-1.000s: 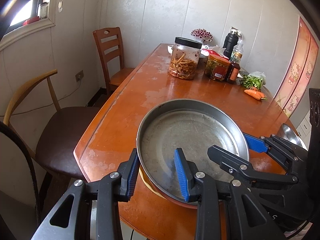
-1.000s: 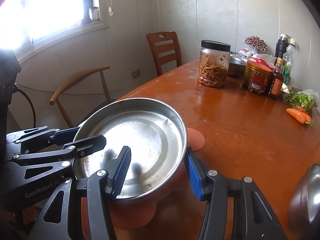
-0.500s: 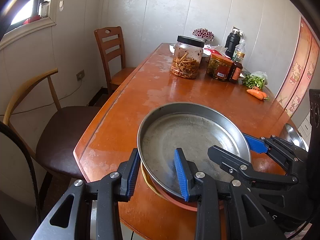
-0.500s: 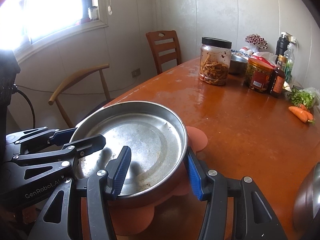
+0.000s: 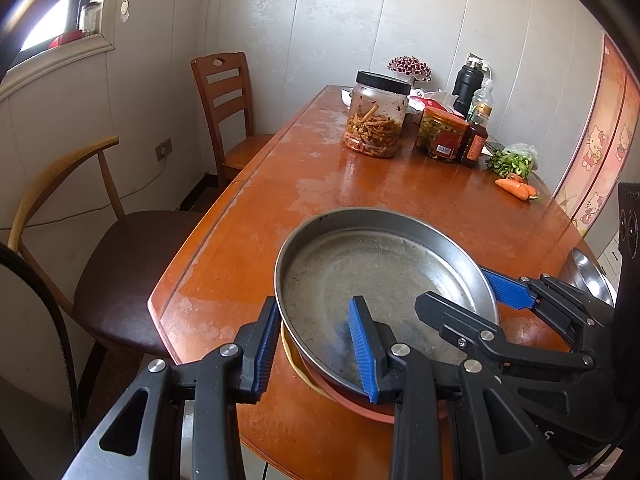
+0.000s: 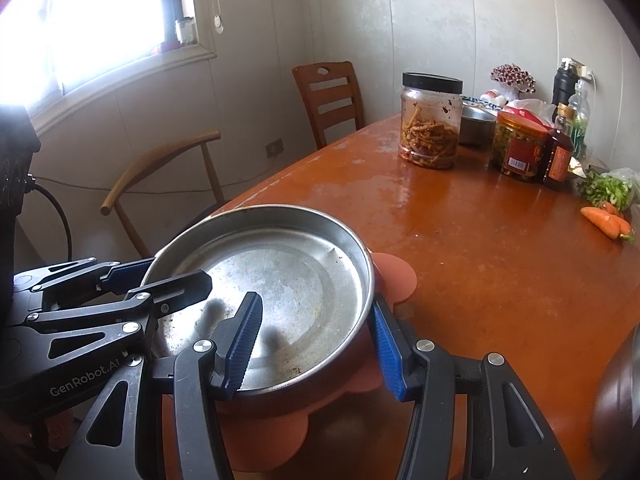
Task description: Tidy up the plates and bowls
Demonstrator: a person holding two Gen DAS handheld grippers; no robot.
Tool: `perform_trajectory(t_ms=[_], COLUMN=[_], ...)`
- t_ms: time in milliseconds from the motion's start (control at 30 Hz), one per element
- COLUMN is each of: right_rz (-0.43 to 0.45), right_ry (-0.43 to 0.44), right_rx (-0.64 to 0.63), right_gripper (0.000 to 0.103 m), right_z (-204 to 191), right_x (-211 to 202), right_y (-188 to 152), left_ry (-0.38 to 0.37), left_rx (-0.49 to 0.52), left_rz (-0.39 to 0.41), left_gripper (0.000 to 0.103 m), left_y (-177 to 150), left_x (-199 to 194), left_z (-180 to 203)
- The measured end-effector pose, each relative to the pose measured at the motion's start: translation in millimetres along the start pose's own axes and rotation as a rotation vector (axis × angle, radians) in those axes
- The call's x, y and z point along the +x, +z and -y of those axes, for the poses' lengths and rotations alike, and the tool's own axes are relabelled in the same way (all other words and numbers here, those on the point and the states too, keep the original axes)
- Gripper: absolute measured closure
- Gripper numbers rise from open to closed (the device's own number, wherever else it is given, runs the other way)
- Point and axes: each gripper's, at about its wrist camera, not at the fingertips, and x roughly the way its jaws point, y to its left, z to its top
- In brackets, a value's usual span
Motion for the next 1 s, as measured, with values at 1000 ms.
perform_trajectory(t_ms=[1000], right_rz=[0.072], right_ry=[0.024], right_rx=[0.101], right_gripper=[0.034], right_z=[22.4], right_x=[-22.9], right_y=[-3.1], left_ry=[-0.007], left_rx=[0.016], left_rz=[0.03], left_gripper=[0.056], left_y=[-3.3], left_x=[-21.0], left_z=[11.2])
